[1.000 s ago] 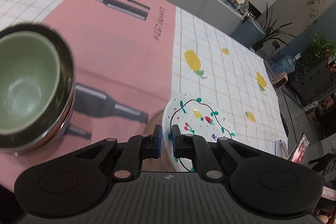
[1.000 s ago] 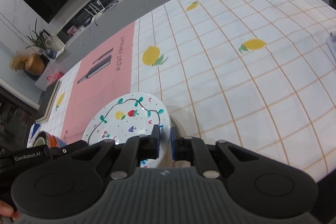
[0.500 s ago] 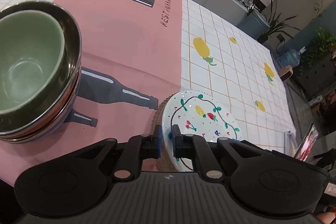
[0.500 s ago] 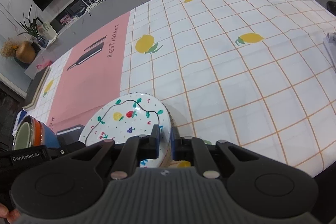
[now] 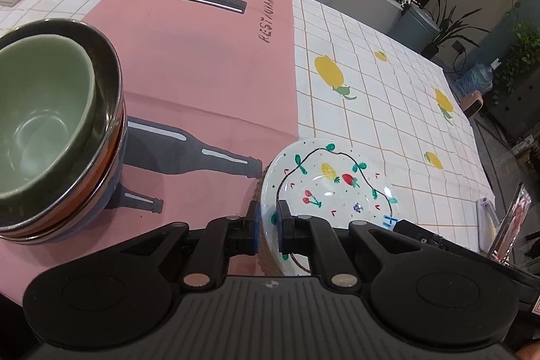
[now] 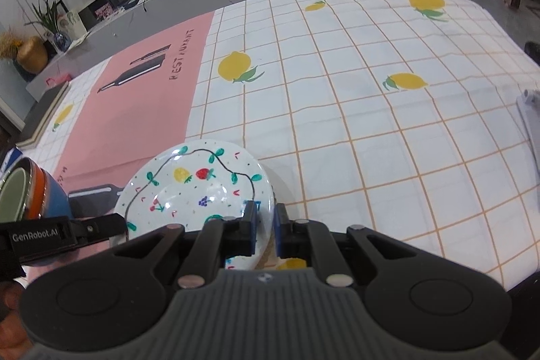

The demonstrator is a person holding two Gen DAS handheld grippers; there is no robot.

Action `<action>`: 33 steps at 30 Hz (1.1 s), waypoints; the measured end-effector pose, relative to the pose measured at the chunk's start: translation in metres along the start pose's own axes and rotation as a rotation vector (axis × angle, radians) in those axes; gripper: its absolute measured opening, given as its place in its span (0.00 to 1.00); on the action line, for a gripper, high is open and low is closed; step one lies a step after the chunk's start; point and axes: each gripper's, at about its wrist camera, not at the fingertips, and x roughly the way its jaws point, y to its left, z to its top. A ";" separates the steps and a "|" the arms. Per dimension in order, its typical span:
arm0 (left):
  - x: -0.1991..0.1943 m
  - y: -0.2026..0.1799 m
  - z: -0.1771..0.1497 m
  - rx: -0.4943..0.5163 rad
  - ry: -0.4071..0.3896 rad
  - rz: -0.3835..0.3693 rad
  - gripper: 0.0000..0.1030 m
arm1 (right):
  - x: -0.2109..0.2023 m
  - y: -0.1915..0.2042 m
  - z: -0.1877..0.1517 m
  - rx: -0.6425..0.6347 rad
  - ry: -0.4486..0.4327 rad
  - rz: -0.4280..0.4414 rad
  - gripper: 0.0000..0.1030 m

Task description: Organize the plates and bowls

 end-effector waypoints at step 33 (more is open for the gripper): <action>-0.059 -0.021 0.013 0.241 -0.024 0.018 0.38 | -0.020 0.027 0.015 -0.008 0.108 0.061 0.41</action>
